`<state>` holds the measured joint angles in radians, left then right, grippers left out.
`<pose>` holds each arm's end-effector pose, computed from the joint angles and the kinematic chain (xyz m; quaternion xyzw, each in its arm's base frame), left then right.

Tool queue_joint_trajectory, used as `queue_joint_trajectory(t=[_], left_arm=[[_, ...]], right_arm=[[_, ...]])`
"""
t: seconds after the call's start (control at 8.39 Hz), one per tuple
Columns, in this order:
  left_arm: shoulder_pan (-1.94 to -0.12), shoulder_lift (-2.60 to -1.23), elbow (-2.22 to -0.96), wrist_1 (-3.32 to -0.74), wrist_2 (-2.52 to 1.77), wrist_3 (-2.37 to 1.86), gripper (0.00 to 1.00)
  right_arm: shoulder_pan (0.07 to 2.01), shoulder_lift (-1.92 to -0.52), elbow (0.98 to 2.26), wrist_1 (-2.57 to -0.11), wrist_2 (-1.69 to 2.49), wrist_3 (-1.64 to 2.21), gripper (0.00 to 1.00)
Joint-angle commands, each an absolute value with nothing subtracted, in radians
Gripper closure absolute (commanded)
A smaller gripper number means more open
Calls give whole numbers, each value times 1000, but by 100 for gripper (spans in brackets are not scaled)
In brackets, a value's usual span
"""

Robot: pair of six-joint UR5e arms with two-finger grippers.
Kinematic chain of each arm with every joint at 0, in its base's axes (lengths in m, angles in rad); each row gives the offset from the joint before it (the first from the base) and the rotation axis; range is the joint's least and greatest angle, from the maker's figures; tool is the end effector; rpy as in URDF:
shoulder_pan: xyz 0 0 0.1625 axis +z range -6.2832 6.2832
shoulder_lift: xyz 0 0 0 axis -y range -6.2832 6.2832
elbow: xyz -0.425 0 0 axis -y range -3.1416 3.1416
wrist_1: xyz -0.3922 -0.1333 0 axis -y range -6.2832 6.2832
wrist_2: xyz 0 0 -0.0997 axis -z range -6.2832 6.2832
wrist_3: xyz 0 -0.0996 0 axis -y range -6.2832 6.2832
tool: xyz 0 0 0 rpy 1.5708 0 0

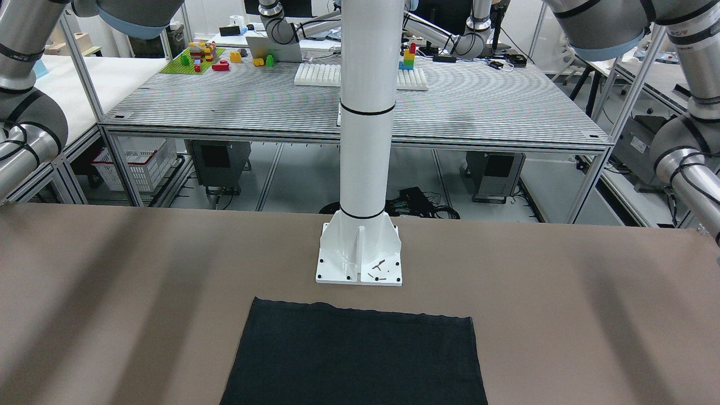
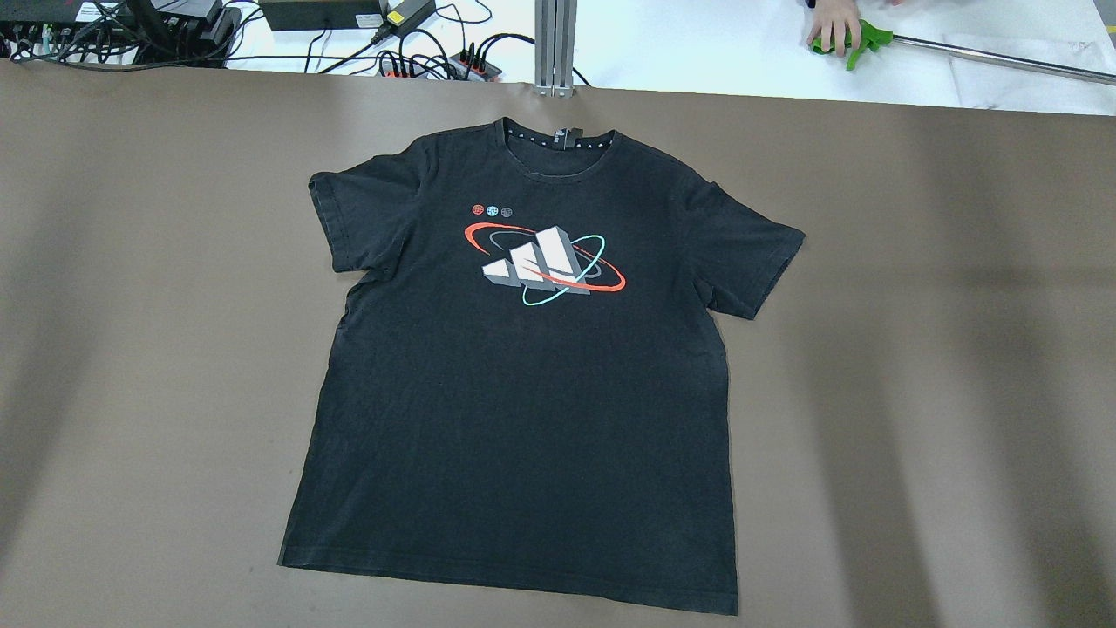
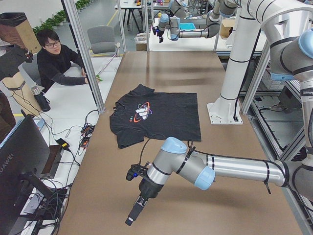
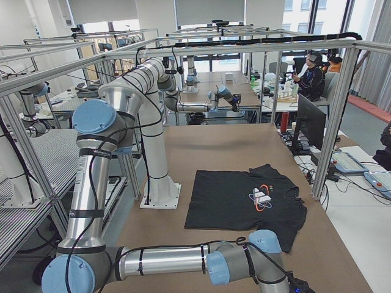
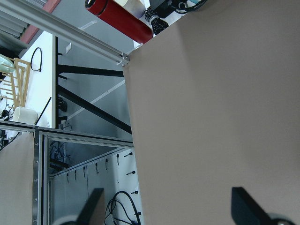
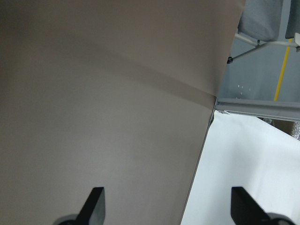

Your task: Fold clothes

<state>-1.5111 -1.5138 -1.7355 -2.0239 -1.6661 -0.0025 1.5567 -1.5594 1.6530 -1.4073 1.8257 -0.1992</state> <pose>-0.0936 -0.5094 0.5756 0.2749 0.0543 0.0406 0.9591 0.1009 -0.5177 0.6187 0.1383 -0.1138 -0.1209 0.9764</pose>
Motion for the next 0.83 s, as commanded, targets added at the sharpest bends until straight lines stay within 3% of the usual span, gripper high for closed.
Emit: queue_joint_trajectory(t=[0.0,0.72], left_arm=[[-1508,-1522,-1767,-1987,-1669,-2,5],[-1459,-1529,-1732,-1987,-1677,-3,5]], right_arm=[[1560,-1562,1652,-1407,1827,-192,6],[1552,-1543,1661,-1414,1839,-187,6]])
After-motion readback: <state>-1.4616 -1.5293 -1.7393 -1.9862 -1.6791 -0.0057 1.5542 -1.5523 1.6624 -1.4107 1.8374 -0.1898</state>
